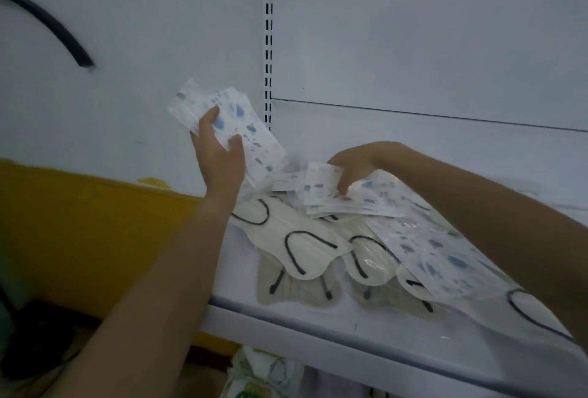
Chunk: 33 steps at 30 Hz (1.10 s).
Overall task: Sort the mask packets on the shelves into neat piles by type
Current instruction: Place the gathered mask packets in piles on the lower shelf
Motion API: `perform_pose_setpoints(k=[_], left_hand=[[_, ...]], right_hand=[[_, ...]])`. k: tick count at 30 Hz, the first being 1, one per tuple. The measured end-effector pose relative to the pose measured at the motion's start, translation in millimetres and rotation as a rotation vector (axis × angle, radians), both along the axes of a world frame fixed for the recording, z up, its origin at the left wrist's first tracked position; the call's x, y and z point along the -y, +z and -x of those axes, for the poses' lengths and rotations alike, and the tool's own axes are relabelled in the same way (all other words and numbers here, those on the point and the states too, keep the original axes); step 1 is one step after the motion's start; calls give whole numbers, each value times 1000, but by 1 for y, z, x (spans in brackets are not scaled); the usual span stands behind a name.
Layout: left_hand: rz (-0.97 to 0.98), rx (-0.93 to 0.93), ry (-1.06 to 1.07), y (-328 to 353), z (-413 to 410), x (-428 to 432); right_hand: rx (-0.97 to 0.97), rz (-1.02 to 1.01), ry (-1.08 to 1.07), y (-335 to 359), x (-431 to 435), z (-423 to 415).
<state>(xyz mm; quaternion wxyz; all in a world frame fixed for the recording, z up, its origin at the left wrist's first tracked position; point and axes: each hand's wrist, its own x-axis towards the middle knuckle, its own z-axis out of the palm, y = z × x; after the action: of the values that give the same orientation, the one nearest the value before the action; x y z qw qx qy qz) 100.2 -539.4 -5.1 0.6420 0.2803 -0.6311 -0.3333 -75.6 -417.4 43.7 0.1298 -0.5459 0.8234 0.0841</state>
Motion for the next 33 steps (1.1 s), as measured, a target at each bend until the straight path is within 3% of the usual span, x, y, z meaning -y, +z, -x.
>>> perform_pose_setpoints(k=[8, 14, 22, 28, 31, 33], left_hand=[[137, -183, 235, 5, -15, 2], [-69, -120, 96, -5, -15, 13], [-36, -36, 73, -5, -14, 10], [-68, -66, 128, -4, -14, 8], [-67, -60, 130, -4, -13, 6], [-62, -44, 105, -4, -13, 4]], right_hand=[[-24, 195, 52, 43, 15, 9], [-28, 106, 37, -3, 72, 4], [-3, 79, 48, -13, 80, 11], [-126, 311, 140, -3, 51, 28], [12, 454, 119, 10, 19, 39], [218, 625, 31, 23, -6, 46]])
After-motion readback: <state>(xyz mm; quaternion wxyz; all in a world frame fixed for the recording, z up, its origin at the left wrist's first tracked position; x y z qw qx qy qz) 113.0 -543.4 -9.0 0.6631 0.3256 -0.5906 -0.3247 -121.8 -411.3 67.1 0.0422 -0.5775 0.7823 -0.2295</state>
